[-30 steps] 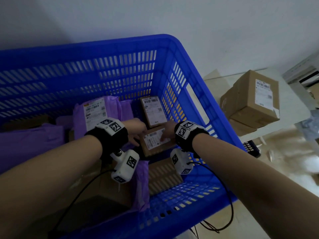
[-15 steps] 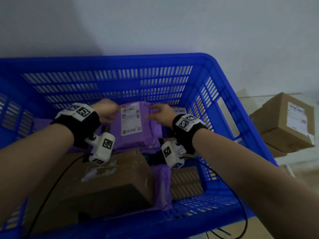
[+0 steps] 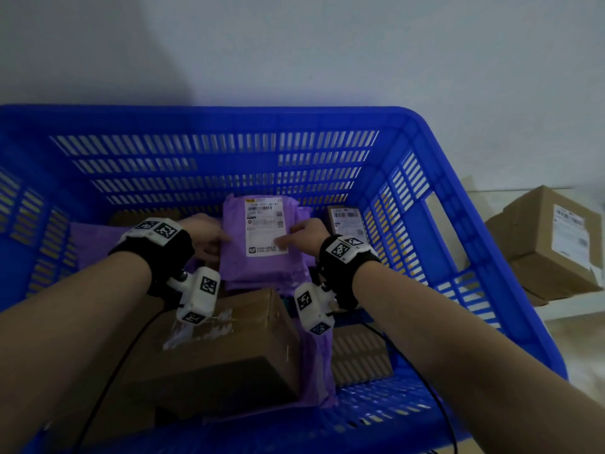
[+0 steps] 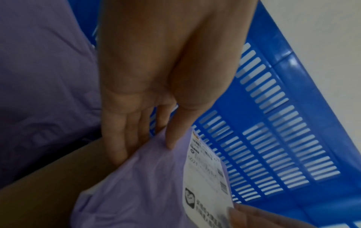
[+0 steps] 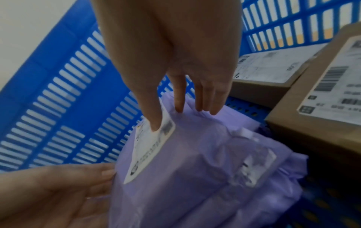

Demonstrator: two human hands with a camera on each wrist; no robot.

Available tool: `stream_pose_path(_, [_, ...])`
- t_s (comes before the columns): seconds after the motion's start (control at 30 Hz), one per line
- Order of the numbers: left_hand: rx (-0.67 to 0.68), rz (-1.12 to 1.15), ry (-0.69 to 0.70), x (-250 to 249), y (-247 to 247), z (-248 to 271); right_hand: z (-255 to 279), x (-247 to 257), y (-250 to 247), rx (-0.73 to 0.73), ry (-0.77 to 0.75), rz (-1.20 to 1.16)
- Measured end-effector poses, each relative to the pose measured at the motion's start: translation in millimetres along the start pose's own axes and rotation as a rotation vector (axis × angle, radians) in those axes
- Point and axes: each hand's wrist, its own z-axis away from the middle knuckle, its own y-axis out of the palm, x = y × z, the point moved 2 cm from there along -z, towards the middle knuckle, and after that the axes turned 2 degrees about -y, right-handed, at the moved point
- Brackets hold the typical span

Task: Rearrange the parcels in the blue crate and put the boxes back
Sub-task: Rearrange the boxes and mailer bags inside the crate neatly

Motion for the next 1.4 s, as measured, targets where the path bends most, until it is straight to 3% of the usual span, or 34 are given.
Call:
stream_pose_path(0.27, [0.045,-0.086,0.108,-41,25,10,5,-5,-22,0.084,0.090,-0.327])
stream_pose_path(0.37, [0.001,-0.239,0.174,-54,33,8,4,-16,-30,0.077,0.134,-0.421])
stream_pose_path(0.53, [0.080,-0.279,0.196,-67,42,1,4,-23,-41,0.033,0.133,-0.515])
stream_pose_path(0.67, [0.170,-0.152,0.201,-77,70,11,0,-21,-65,-0.119,0.070,-0.358])
stream_pose_path(0.83, [0.234,-0.070,0.177,-82,107,12,8,-34,-102,-0.268,0.127,-0.113])
stream_pose_path(1.1, [0.319,-0.136,0.143,-78,129,-8,-11,-55,-102,-0.269,0.217,0.175])
stream_pose_path(1.23, [0.168,-0.182,0.206,-80,107,-15,-16,-58,-99,-0.247,0.216,0.289])
stream_pose_path(1.33, [0.031,-0.159,0.241,-73,78,-25,-17,-48,-99,-0.359,0.021,0.359])
stream_pose_path(1.4, [-0.072,-0.212,0.240,-67,60,-26,-17,-37,-91,-0.346,-0.114,0.328])
